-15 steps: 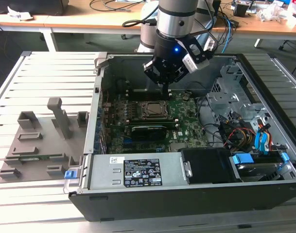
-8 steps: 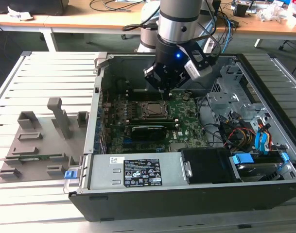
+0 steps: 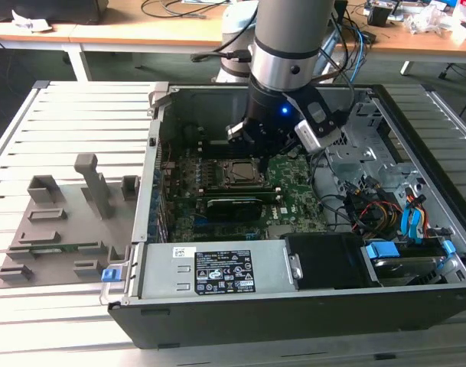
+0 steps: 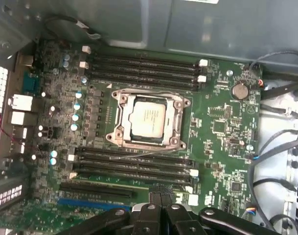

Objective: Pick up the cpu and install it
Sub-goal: 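Install the second cpu locking lever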

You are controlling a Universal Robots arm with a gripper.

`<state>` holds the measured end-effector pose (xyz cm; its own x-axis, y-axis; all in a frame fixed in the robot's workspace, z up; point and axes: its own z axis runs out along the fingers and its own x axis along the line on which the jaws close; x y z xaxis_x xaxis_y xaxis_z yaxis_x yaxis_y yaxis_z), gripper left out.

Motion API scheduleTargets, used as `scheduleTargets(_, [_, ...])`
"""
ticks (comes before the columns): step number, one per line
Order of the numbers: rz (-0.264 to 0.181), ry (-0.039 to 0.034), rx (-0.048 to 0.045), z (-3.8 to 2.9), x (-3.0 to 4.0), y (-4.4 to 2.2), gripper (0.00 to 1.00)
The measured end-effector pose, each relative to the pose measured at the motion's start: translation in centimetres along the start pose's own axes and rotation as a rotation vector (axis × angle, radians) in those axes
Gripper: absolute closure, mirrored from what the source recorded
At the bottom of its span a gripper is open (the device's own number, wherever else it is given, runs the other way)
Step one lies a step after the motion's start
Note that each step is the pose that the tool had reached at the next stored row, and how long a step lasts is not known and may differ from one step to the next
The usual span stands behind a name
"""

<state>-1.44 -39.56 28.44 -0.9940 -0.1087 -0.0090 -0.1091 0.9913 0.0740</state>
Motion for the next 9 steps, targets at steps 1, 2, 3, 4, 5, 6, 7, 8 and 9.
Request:
scheduleTargets(1, [0.000,0.0001,-0.0008,0.42,0.40,0.01,0.89])
scheduleTargets(2, [0.000,-0.0002,-0.0026,0.73,0.81,0.11,0.89])
scheduleTargets(3, [0.000,-0.0004,-0.0041,0.99,1.13,0.19,0.89])
scheduleTargets(4, [0.000,-0.0004,-0.0048,1.24,1.29,0.23,0.89])
scheduleTargets(5, [0.000,-0.0006,-0.0071,1.51,1.42,0.36,0.89])
scheduleTargets(6, [0.000,-0.0011,-0.0116,1.72,1.53,0.49,0.89])
scheduleTargets(7, [0.000,-0.0014,-0.0139,2.04,1.63,0.57,0.89])
scheduleTargets(8, [0.000,-0.0017,-0.0172,2.42,1.68,0.76,0.89])
scheduleTargets(9, [0.000,-0.0021,-0.0199,2.55,1.69,0.88,0.89])
